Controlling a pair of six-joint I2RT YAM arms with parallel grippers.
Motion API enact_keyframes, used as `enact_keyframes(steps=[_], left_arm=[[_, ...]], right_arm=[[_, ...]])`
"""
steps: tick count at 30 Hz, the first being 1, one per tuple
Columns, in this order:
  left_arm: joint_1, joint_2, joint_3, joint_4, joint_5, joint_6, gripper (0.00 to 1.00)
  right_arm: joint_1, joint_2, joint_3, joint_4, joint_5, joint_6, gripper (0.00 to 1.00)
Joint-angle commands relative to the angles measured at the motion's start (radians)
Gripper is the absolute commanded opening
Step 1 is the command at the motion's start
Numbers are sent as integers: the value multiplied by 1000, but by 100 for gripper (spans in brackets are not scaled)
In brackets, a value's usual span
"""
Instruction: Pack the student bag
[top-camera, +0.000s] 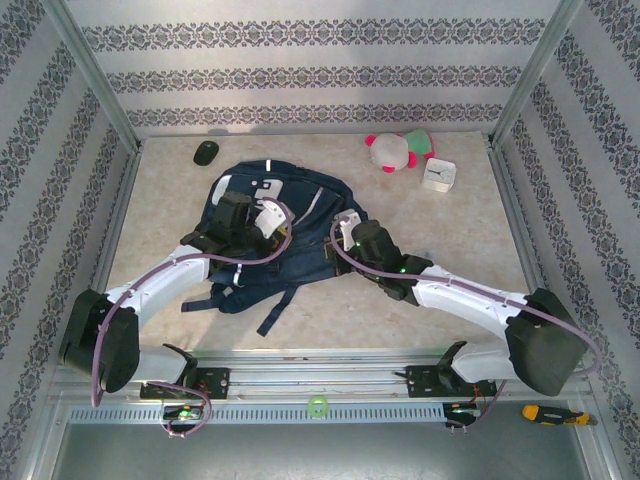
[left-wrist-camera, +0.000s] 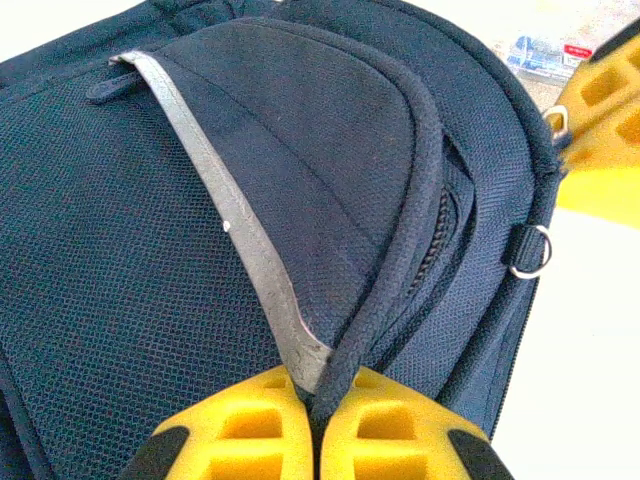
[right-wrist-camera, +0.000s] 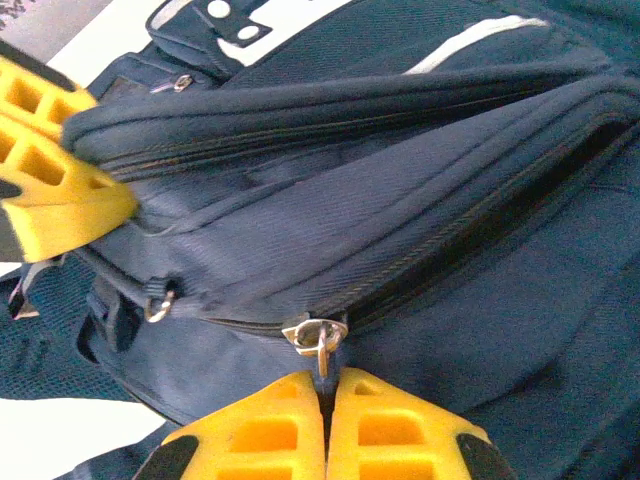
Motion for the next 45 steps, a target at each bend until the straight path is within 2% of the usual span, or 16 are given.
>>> enact_keyframes(steps=[1, 6, 9, 11, 14, 15, 16, 18, 20, 21, 23, 25, 29, 36, 41, 45], left_arm=[[30, -18, 14, -120, -90, 43, 0], [31, -34, 0, -197, -51, 198, 0], [32, -49, -26, -260, -29, 338, 0], [31, -50, -37, -296, -48, 412, 0], [32, -50, -34, -341, -82, 452, 0], [31, -50, -30, -352, -96, 448, 2], [31, -55, -21, -361, -104, 428, 10], [32, -82, -17, -316, -104, 295, 29], [32, -118, -23, -248, -92, 85, 52], [32, -130, -29, -221, -98, -21, 55], [32, -164, -41, -193, -131, -276, 57], [34, -200, -68, -183, -216, -483, 57], [37, -306, -116, -262, -456, -744, 55], [71, -471, -274, -297, -595, -945, 51], [168, -468, -394, -123, -488, -1013, 46], [220, -379, -440, 66, -449, -1005, 46]], right_arm=[[-35, -45, -15, -65, 20, -12, 0], [-87, -60, -32, -102, -74, -88, 0], [-116, -59, -30, -120, -168, -134, 0], [-120, -65, -32, -136, -224, -185, 0], [-124, -62, -31, -168, -261, -226, 0], [-125, -56, -29, -177, -269, -233, 0], [-124, -48, -26, -185, -287, -240, 0], [-116, -31, -19, -189, -330, -247, 0], [-95, -16, -14, -189, -342, -243, 0], [-88, -8, -14, -188, -338, -237, 0], [-72, 6, -22, -182, -335, -219, 0], [-55, 21, -28, -182, -331, -214, 0], [-11, 26, -29, -178, -331, -195, 0], [93, 27, -22, -140, -297, -145, 0], [156, 24, -16, -109, -270, -101, 0], [204, 41, -2, -77, -263, -71, 0]])
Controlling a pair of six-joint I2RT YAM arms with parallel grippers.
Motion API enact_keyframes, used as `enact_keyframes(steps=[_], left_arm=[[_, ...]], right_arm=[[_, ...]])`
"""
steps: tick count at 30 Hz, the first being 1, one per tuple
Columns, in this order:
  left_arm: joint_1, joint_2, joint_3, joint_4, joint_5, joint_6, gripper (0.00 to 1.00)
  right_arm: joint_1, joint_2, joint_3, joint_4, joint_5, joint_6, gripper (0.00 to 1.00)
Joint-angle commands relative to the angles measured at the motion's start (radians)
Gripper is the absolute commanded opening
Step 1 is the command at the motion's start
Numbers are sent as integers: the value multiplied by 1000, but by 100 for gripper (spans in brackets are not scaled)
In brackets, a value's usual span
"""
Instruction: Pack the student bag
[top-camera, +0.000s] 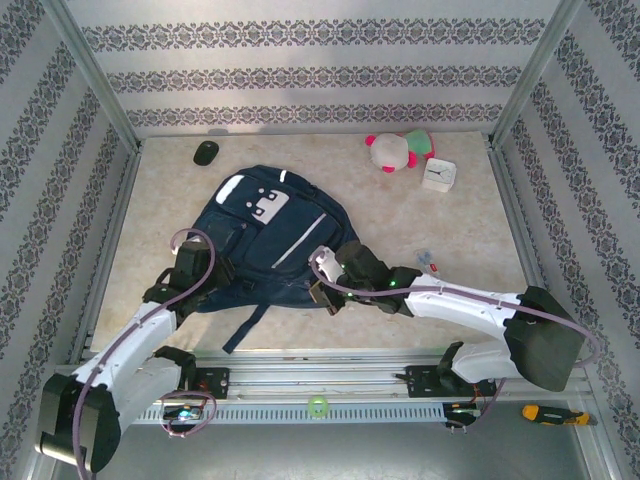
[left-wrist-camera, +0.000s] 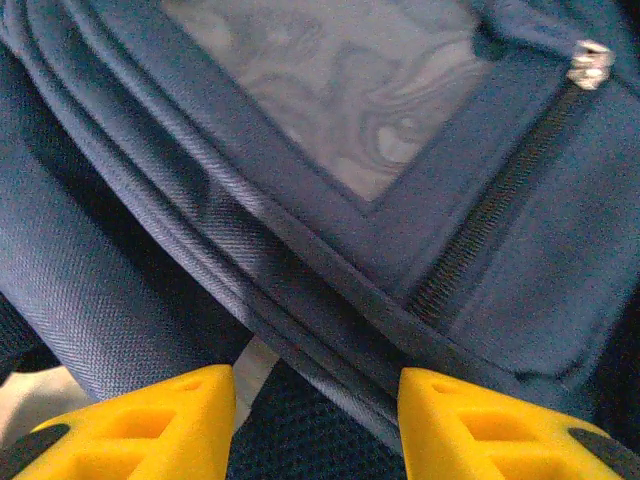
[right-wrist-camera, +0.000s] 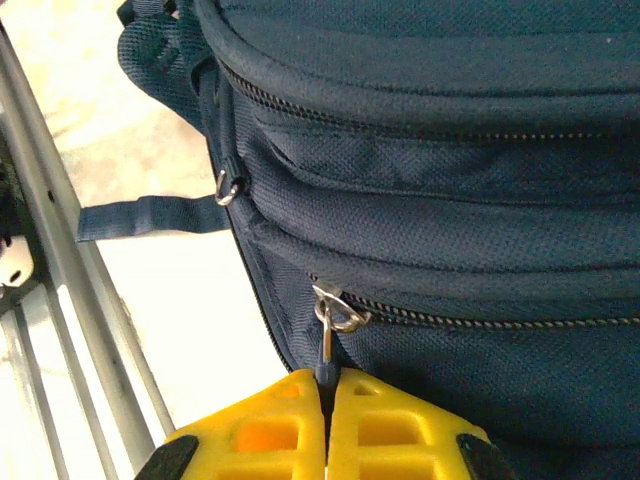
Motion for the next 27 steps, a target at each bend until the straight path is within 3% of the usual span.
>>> enact_keyframes(steps=[1, 8, 13, 15, 20, 24, 27], left_arm=[[49, 81, -10, 232, 36, -28, 47], [142, 350, 100, 437, 176, 88, 53], [142, 318, 160, 445, 257, 273, 59], [140, 238, 161, 419, 292, 423, 63], [109, 52, 143, 291, 504, 999, 63], [59, 18, 187, 63, 764, 1403, 66], [-29, 47, 214, -42, 763, 1587, 74]], right_arm=[[47, 29, 22, 56, 0, 44, 0], [95, 86, 57, 90, 19, 95, 0], [91, 93, 64, 108, 54, 122, 0], [89, 97, 64, 119, 50, 126, 0], [81, 108, 67, 145, 31, 139, 0], [76, 107, 70, 147, 23, 147, 0], [71, 105, 73, 142, 18, 146, 0]])
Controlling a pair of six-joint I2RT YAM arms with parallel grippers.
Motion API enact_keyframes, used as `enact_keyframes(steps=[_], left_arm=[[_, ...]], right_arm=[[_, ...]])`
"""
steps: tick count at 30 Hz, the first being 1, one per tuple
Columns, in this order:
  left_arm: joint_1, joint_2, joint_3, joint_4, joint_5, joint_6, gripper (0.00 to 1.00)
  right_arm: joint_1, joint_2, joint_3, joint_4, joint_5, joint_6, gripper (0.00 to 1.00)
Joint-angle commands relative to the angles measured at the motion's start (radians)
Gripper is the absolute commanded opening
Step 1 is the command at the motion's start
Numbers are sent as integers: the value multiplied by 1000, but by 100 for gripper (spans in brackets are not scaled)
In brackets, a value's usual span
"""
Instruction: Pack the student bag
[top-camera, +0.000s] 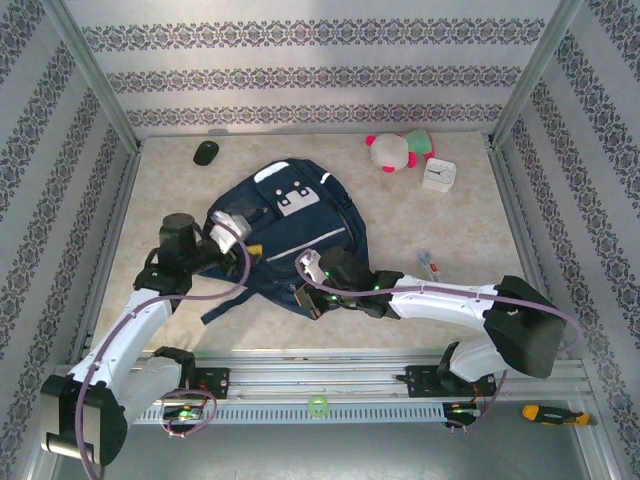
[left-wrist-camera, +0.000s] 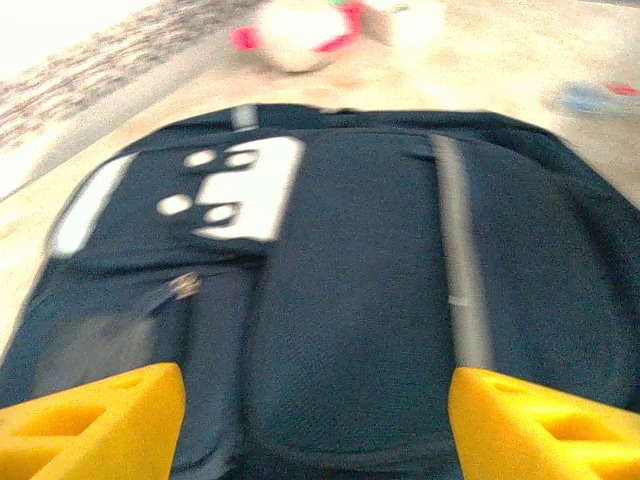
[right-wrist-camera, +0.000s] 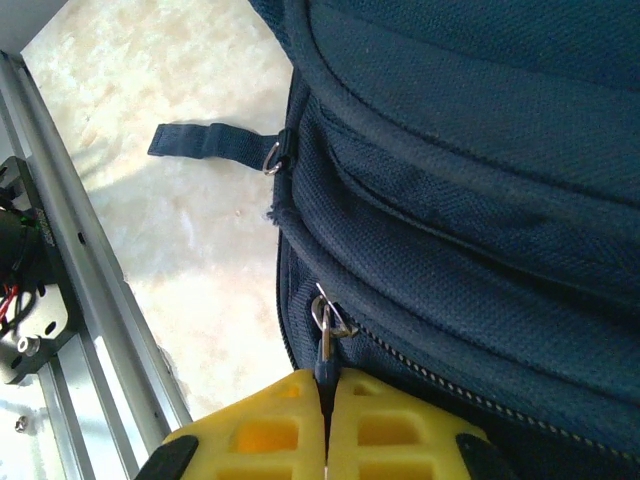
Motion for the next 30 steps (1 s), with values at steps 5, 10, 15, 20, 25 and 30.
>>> enact_keyframes(steps=[5, 10, 15, 20, 25, 30], left_arm=[[-180, 106, 58, -236, 5, 520, 82], [-208, 165, 51, -135, -20, 550, 86], [-223, 243, 43, -67, -39, 581, 89], [-255, 274, 26, -25, -79, 579, 66], [-261, 265, 30, -8, 14, 458, 0], [-264, 261, 37, -16, 95, 383, 0]], right_arm=[[-13, -7, 37, 23, -25, 10, 0], [-18, -20, 35, 13, -24, 9, 0], [-22, -29, 32, 13, -27, 13, 0], [-24, -34, 34, -13, -9, 13, 0], [-25, -50, 25, -105, 146, 47, 0], [-23, -54, 23, -116, 219, 62, 0]])
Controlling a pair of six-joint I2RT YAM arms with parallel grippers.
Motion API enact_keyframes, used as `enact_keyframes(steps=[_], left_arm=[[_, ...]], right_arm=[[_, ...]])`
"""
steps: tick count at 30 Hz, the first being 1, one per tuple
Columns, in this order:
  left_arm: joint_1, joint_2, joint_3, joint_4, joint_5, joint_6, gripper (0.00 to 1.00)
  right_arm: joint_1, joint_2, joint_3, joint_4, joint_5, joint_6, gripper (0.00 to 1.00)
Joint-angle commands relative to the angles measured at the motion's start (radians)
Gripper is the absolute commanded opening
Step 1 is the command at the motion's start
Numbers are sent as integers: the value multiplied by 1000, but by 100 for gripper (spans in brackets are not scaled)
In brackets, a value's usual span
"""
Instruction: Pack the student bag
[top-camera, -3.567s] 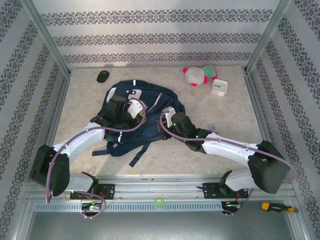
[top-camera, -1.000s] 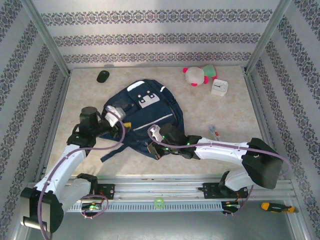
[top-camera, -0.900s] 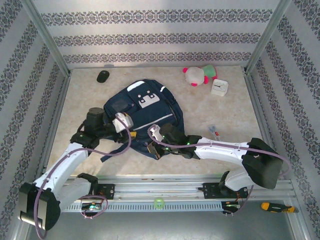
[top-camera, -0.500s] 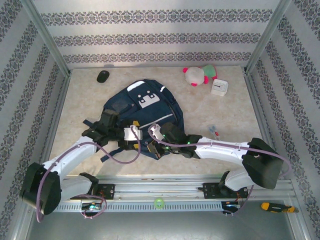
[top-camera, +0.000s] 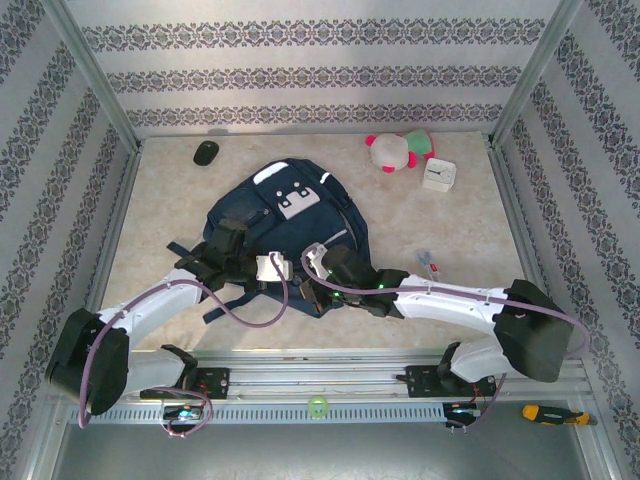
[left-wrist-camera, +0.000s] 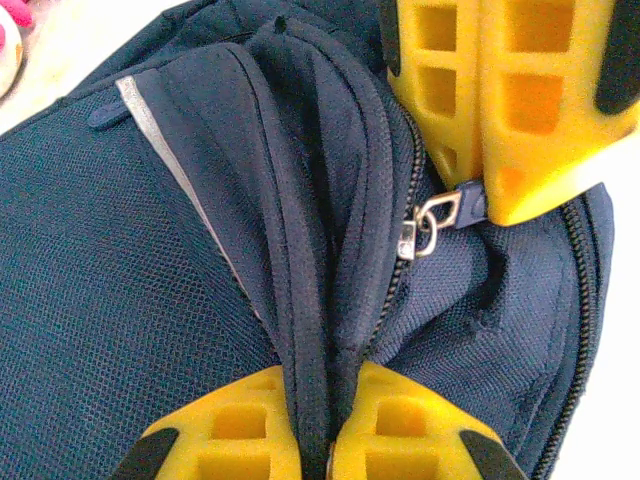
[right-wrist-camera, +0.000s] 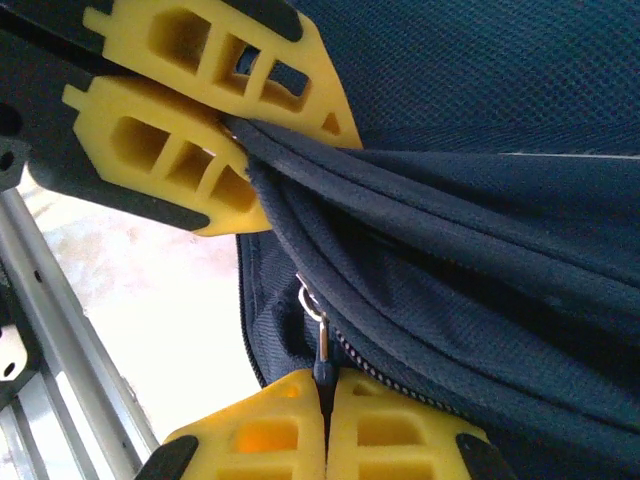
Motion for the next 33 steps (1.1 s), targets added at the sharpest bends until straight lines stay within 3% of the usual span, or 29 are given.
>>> enact_keyframes(steps=[1, 3, 9, 14, 18, 23, 28, 33], left_arm=[[-14, -12, 4, 30, 128, -83, 0], [-14, -9, -2, 46, 139, -93, 0], [-14, -1, -4, 74, 180, -125, 0], [-14, 0, -7, 74, 195, -133, 0], [-12, 1, -6, 53, 144, -118, 0], [15, -5, -6, -37, 39, -28, 0], [28, -22, 19, -186, -59, 25, 0], [33, -65, -2, -223, -97, 44, 0]], right_arm=[[-11, -9, 15, -56, 106, 31, 0], [-9, 2, 23, -52, 112, 34, 2], [-4, 39, 58, -54, 157, 40, 21], [-4, 47, 66, -31, 198, 45, 23], [-4, 33, 77, -49, 197, 16, 0], [-35, -68, 42, -140, 185, -14, 0], [-135, -193, -29, -229, 39, -51, 0], [-195, -227, -55, -254, -22, -86, 0]])
